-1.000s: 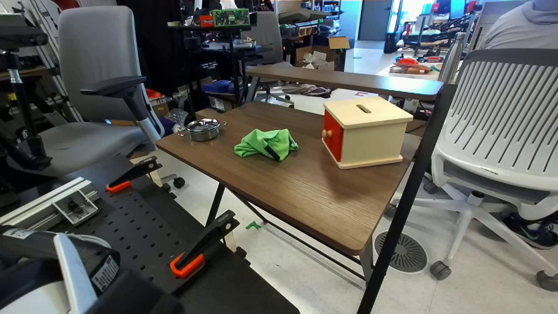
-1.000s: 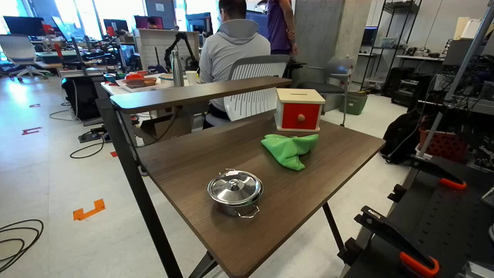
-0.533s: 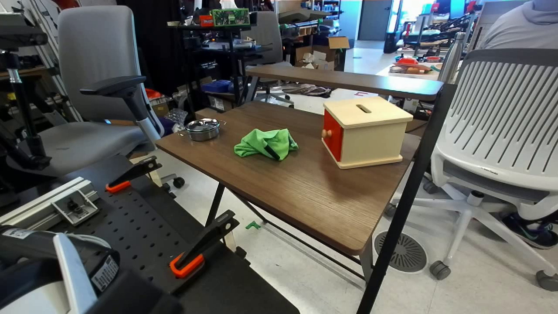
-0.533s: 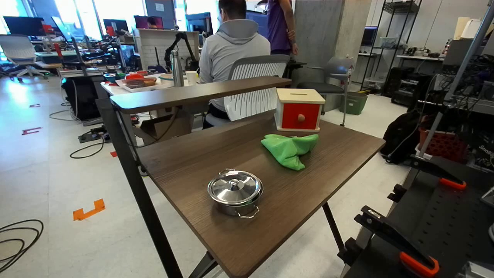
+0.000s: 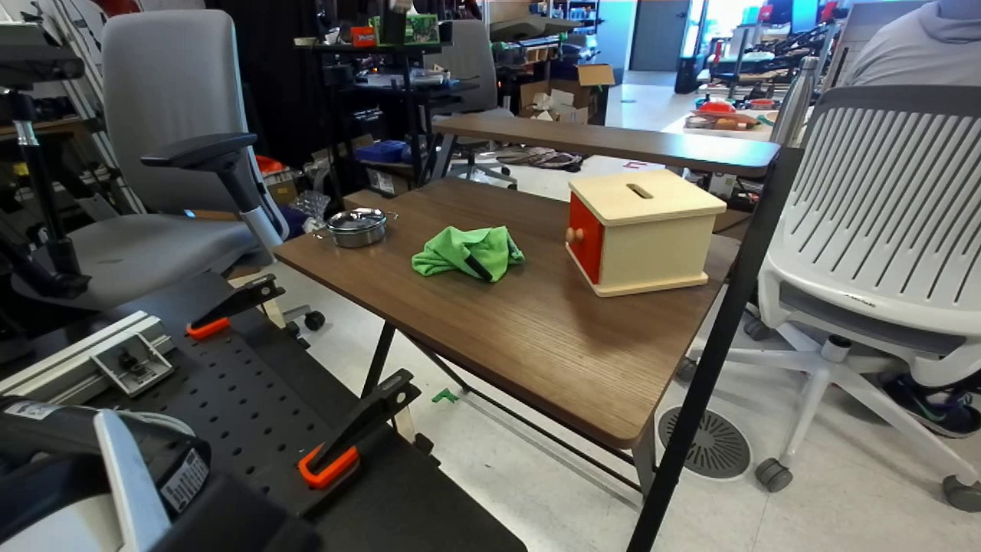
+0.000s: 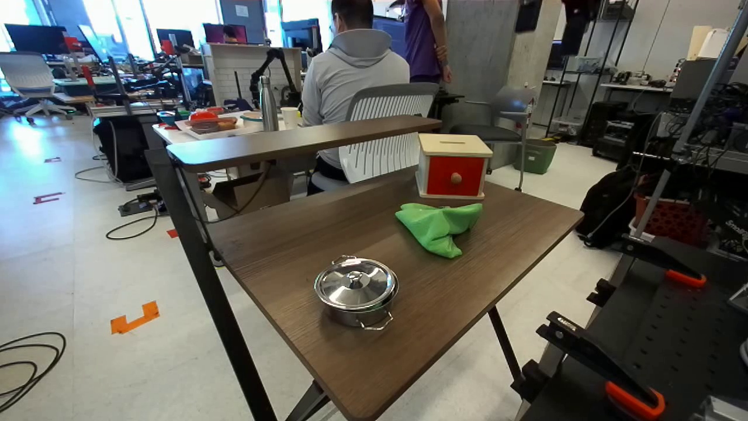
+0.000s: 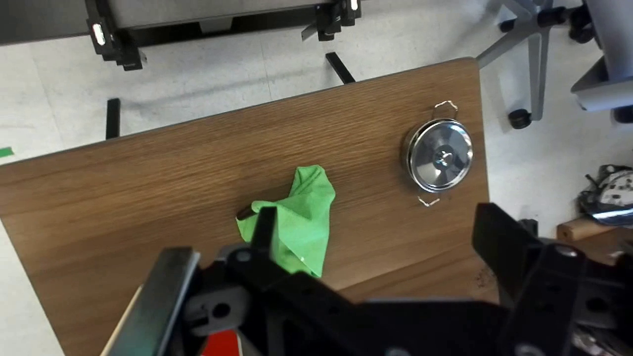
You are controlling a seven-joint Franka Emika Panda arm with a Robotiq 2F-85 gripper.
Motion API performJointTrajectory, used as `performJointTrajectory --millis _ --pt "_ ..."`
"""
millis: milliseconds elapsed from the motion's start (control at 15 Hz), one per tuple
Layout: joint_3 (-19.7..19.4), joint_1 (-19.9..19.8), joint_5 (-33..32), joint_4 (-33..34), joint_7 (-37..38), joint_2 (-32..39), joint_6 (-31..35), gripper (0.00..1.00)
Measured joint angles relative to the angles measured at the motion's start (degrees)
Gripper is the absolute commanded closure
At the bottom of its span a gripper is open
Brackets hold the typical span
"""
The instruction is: Unfold the green towel
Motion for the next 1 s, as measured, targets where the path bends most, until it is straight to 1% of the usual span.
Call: performJointTrajectory --millis 333,533,733,1000 --pt "0.81 -0.06 -11.25 0.91 10.42 9.09 1.8 0.0" --pt "0.68 -0.08 -15.74 1.82 13.39 13.46 2.37 0.0" --pt "0.64 -0.07 -17.44 2.29 13.66 17.34 5.34 0.0" --pt "0.64 -0.07 -17.55 2.7 13.66 21.78 13.22 0.0"
